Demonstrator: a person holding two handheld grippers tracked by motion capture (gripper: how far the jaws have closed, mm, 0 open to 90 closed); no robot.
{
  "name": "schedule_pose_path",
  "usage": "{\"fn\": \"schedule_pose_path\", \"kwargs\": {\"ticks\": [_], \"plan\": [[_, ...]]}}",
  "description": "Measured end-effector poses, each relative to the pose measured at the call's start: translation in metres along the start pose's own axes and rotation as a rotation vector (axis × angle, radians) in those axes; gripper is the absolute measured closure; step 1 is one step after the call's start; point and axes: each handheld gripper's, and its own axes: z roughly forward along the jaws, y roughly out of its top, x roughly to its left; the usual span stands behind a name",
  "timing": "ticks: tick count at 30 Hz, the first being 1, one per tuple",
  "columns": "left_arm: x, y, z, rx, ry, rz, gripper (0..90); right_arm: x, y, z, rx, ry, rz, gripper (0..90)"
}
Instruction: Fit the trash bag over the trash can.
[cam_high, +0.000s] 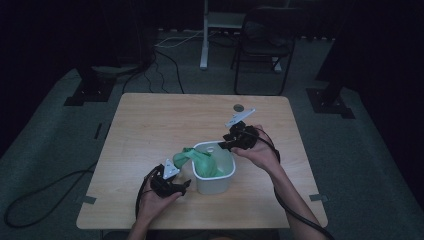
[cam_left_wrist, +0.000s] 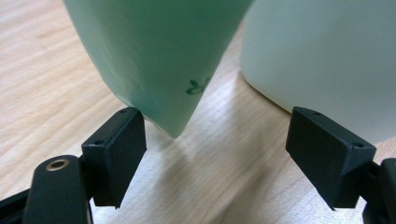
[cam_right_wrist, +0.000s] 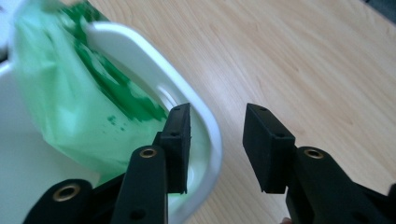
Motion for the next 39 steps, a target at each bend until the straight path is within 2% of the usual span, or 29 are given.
{"fn": "schedule_pose_path", "kwargs": {"ticks": [3,6,10,15,17,24,28,30,36,39], "plan": [[0.006,-0.001,-0.004,-0.018,0.008,-0.024,20.9,-0.001,-0.002,0.002,0.007,0.023,0.004,75.2],[0.013,-0.002,-0.008,-0.023,0.017,-0.038,20.9,0.000,-0.002,0.002,0.015,0.012,-0.005,78.3],[0.020,-0.004,-0.010,-0.027,0.031,-0.060,20.9,-0.004,-0.004,0.000,0.018,-0.022,0.005,78.6],[0.028,-0.005,-0.007,-0.015,0.046,-0.076,21.1,-0.015,-0.008,-0.003,0.009,-0.035,0.034,78.6],[0.031,-0.004,-0.005,-0.013,0.041,-0.081,24.4,-0.019,-0.010,-0.004,0.005,-0.041,0.043,78.6],[0.039,0.000,0.006,-0.021,0.014,-0.109,27.0,-0.026,-0.014,-0.008,-0.001,-0.056,0.072,78.4],[0.040,0.004,0.011,-0.028,-0.004,-0.105,27.5,-0.029,-0.015,-0.014,-0.045,-0.022,0.092,70.0],[0.041,0.006,0.015,-0.030,-0.015,-0.100,32.5,-0.028,-0.014,-0.021,-0.082,-0.011,0.101,65.1],[0.042,0.014,0.023,-0.054,-0.064,-0.081,35.6,-0.023,-0.018,-0.039,-0.109,-0.031,0.082,58.6],[0.040,0.017,0.024,-0.075,-0.097,-0.063,35.7,-0.025,-0.024,-0.045,-0.117,-0.041,0.091,57.3]]}}
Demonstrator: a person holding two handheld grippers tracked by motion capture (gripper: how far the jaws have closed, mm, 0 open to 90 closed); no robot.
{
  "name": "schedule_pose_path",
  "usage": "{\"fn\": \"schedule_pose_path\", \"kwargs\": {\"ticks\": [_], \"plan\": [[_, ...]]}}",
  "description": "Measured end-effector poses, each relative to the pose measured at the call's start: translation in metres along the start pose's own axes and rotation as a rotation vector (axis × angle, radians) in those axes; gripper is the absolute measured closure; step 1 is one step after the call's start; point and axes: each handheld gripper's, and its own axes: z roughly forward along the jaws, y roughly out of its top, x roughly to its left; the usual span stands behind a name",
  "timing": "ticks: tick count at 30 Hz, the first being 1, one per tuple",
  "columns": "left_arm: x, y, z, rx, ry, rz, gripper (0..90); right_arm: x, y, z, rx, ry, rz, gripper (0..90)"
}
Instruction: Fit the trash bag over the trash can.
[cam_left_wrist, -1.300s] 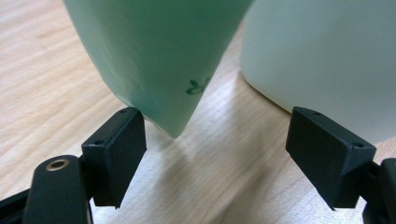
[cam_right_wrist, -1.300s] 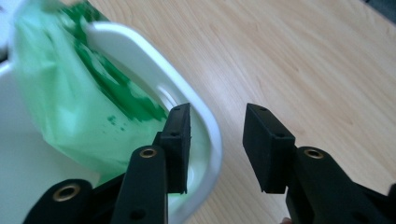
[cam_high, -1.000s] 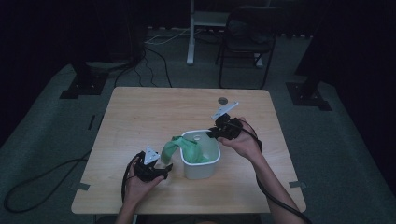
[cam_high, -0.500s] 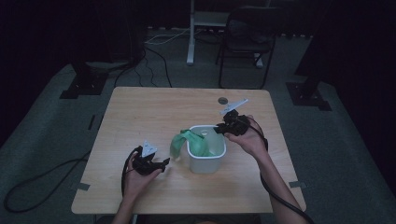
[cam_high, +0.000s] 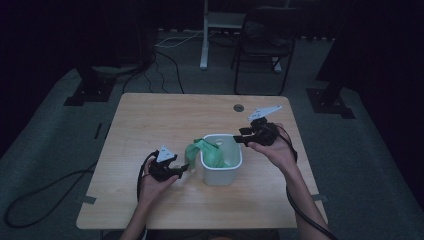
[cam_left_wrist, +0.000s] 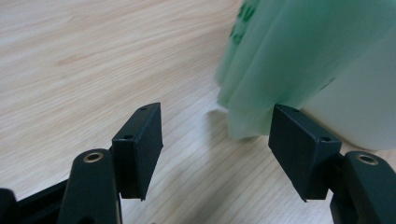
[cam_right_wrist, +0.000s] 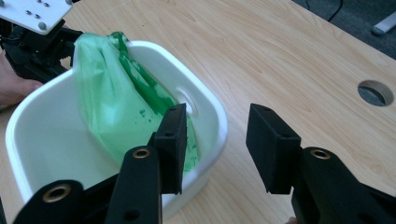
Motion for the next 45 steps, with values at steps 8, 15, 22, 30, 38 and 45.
{"fn": "schedule_pose_path", "kwargs": {"ticks": [8,15,22,30,38,45], "plan": [[-0.006,0.003,0.003,-0.023,-0.056,0.051,39.1,-0.008,-0.013,-0.008,-0.018,0.000,0.045,55.5],[-0.010,0.004,0.001,-0.025,-0.057,0.060,57.2,-0.009,-0.018,-0.011,-0.026,0.001,0.053,55.0],[-0.013,0.008,-0.005,-0.022,-0.037,0.052,78.1,-0.010,-0.024,-0.011,-0.021,0.007,0.060,54.7],[-0.011,0.010,-0.012,-0.038,-0.037,0.038,90.0,-0.012,-0.030,-0.013,-0.035,0.028,0.084,54.1],[-0.009,0.011,-0.019,-0.062,-0.029,0.035,90.0,-0.014,-0.034,-0.015,-0.032,0.027,0.090,53.7],[-0.012,0.011,-0.028,-0.081,-0.032,0.041,90.0,-0.016,-0.037,-0.017,-0.029,0.026,0.098,53.7]]}}
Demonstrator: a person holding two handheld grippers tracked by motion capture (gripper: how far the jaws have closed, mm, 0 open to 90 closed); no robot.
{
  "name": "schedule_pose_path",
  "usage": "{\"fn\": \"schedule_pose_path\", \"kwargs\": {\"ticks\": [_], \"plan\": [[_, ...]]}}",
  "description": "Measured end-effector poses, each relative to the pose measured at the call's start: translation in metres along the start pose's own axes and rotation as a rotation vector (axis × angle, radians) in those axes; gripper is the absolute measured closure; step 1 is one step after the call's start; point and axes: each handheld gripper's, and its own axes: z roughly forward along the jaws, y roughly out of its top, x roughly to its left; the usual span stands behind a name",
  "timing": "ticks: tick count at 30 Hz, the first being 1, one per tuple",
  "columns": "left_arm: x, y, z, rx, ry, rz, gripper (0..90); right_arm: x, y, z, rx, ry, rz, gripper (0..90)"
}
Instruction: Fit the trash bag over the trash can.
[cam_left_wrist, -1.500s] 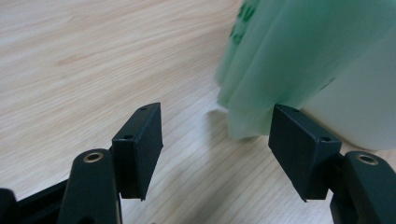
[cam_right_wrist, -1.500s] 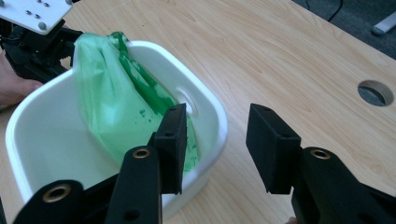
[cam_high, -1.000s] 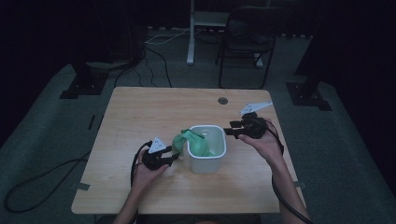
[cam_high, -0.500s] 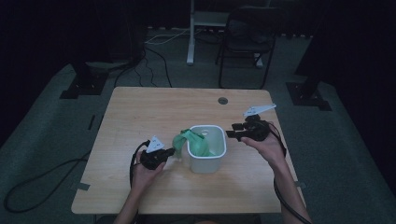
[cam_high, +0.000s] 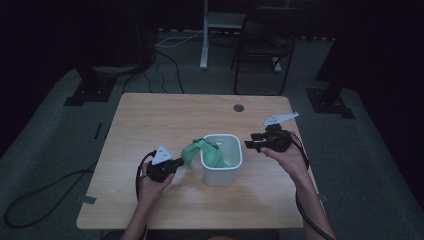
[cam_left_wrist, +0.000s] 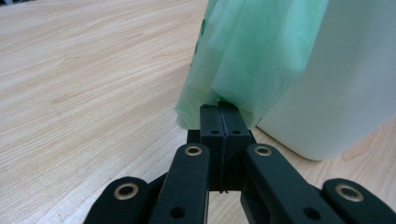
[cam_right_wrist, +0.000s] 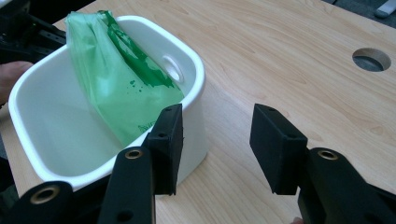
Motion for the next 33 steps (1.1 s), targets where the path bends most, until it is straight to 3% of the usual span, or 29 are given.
{"fn": "schedule_pose_path", "kwargs": {"ticks": [11,18,25,33], "plan": [[-0.008,0.006,-0.015,-0.039,0.002,0.026,90.0,0.000,-0.001,-0.004,-0.012,0.001,0.001,53.4],[-0.012,0.017,-0.030,-0.092,0.025,0.037,90.0,0.008,0.006,-0.002,-0.025,0.020,-0.016,54.3],[-0.011,0.027,-0.038,-0.128,0.050,0.037,90.0,0.022,0.023,-0.001,-0.051,0.068,-0.070,66.7],[-0.018,0.037,-0.041,-0.153,0.056,0.064,90.0,0.050,0.052,0.016,-0.038,0.114,-0.163,71.3]]}}
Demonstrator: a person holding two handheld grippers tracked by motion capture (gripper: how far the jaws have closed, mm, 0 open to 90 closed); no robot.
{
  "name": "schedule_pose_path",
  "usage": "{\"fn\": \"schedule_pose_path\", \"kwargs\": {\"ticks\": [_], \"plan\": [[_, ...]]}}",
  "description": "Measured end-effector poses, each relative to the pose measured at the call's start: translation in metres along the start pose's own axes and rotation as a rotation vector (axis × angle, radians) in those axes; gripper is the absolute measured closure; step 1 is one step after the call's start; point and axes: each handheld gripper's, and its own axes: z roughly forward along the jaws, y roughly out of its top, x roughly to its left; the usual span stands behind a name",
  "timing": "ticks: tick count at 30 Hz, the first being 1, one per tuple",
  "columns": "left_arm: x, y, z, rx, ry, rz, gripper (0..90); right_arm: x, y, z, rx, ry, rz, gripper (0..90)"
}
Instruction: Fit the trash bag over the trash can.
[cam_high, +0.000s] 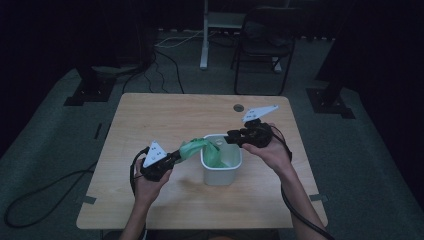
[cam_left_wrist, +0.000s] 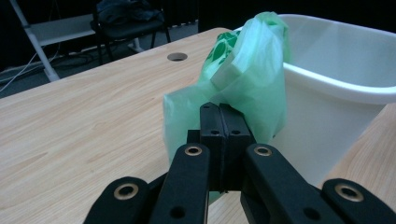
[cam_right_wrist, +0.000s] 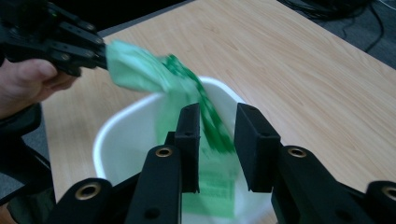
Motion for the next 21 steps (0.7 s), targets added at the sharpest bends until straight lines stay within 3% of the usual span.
{"fn": "schedule_pose_path", "kwargs": {"ticks": [7,15,21], "plan": [[-0.007,0.006,0.003,-0.015,-0.003,0.012,90.0,0.010,0.019,0.020,0.016,0.032,-0.034,72.1],[-0.017,0.012,0.004,-0.020,-0.011,0.045,90.0,0.014,0.032,0.042,0.013,0.073,-0.022,69.8],[-0.019,0.013,0.003,-0.027,-0.013,0.046,90.0,0.021,0.038,0.054,0.025,0.116,-0.032,66.9]]}}
